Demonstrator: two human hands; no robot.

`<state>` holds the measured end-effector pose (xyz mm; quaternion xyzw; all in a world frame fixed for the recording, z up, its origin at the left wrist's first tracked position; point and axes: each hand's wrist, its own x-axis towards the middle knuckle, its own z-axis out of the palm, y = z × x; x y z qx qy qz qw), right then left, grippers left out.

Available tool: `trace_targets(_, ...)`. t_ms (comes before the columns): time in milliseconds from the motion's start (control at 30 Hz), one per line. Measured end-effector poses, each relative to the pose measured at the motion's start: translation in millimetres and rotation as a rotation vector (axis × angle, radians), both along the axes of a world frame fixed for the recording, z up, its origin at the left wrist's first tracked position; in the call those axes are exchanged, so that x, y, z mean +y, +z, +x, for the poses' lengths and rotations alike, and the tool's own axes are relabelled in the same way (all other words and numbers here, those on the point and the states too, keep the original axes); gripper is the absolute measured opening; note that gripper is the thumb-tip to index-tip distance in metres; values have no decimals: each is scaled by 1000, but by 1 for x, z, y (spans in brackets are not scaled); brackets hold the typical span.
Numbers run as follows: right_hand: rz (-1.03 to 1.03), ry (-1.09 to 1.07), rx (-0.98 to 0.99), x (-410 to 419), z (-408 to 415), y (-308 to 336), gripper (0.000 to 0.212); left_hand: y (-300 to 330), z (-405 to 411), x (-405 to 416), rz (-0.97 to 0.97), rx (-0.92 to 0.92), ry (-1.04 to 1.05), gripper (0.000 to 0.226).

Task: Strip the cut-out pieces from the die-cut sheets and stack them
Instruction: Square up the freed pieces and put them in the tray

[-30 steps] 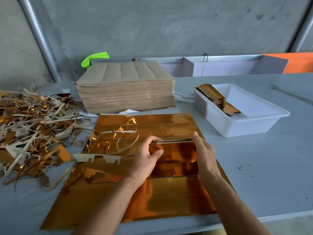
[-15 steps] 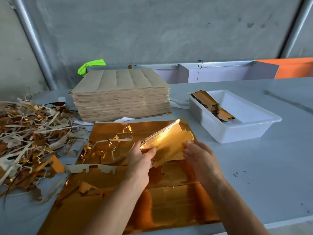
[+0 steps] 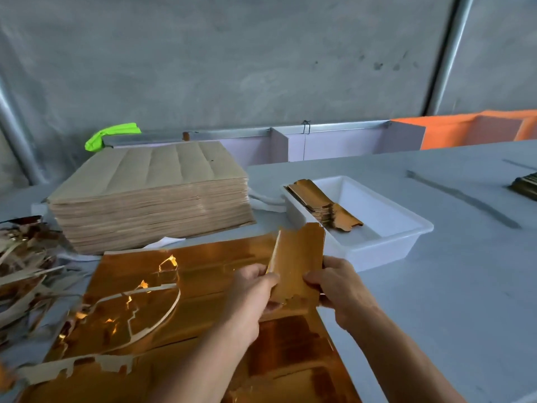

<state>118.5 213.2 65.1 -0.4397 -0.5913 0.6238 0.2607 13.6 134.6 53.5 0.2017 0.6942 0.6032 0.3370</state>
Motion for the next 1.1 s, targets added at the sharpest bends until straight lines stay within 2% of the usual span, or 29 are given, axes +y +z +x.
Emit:
trace_targets(100,54,-97,13,27,6,10,12,16,10,31,26,-91,6,6)
trace_targets(200,83,-195,80,51,11,20,14,29,19,69,49,-70,22,11)
trace_targets(367,108,-274,75,101,23,36,35,40,29,133,103,-20,-59,6)
trace_targets(467,100,-368,37,138,27,39,30,38,35,165,135,119,-153,13)
trace_targets(633,165,-483,-67,198,28,35,35,30,41,203,86,407,-262,19)
trace_targets(800,338,-520,-325,241,21,25,32,11,42,214,-19,740,-393,19)
trace_targets(933,480,-418,-512,256,4,17,34,9,42,220,-105,800,-492,35)
trace_targets(1100,527,-341,-578,273,-16,12,39,5,41,223,-128,779,-471,41)
